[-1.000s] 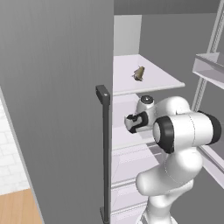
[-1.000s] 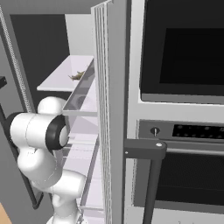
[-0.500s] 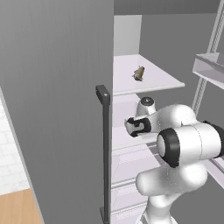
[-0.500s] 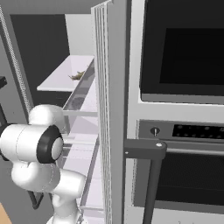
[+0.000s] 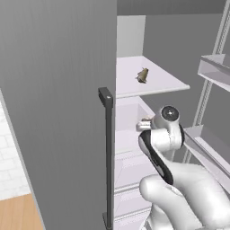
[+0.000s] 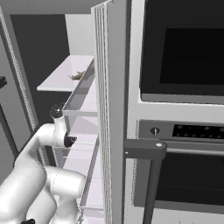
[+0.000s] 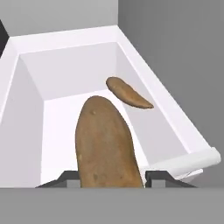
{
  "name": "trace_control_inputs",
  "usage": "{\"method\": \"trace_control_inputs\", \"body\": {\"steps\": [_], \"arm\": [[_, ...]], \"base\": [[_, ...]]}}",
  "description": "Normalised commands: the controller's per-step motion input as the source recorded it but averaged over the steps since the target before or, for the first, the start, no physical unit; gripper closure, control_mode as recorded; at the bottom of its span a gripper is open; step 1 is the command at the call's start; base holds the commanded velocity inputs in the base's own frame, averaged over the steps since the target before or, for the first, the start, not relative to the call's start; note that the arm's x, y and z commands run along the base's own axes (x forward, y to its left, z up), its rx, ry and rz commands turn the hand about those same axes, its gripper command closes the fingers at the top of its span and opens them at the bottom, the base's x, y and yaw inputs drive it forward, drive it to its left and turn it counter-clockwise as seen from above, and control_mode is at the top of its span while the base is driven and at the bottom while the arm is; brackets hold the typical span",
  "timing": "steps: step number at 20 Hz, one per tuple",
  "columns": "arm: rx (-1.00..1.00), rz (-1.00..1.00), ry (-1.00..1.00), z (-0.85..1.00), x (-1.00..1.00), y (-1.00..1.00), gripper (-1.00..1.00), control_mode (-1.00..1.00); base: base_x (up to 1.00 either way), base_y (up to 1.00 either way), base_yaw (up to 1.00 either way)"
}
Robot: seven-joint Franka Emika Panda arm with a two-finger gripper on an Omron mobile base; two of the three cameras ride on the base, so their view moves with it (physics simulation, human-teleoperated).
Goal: Place one sweet potato and one fish in each tupperware on the nearby counter, to pack two identical lunches.
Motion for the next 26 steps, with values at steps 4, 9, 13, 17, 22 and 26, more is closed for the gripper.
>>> {"method": "trace_control_inputs", "body": {"steps": [4,9,13,17,22,26], "arm": [[0.0,0.0,-0.06,1.0,-1.0,0.01,1.0,-1.0],[0.0,0.0,0.0,1.0,-0.99,0.15,1.0,-1.0],[0.0,0.0,0.07,1.0,-0.89,0.33,1.0,-1.0],[0.01,0.05,0.0,0.09,-0.54,0.12,1.0,-1.0],[0.0,0.09,-0.02,0.0,-0.71,0.1,1.0,-1.0],[0.0,0.05,0.0,-0.02,-0.5,0.0,1.0,1.0]], "base": [[0.0,0.0,0.0],[0.0,0.0,0.0],[0.0,0.0,0.0],[0.0,0.0,0.0],[0.0,0.0,0.0],[-0.5,0.0,0.06]]}}
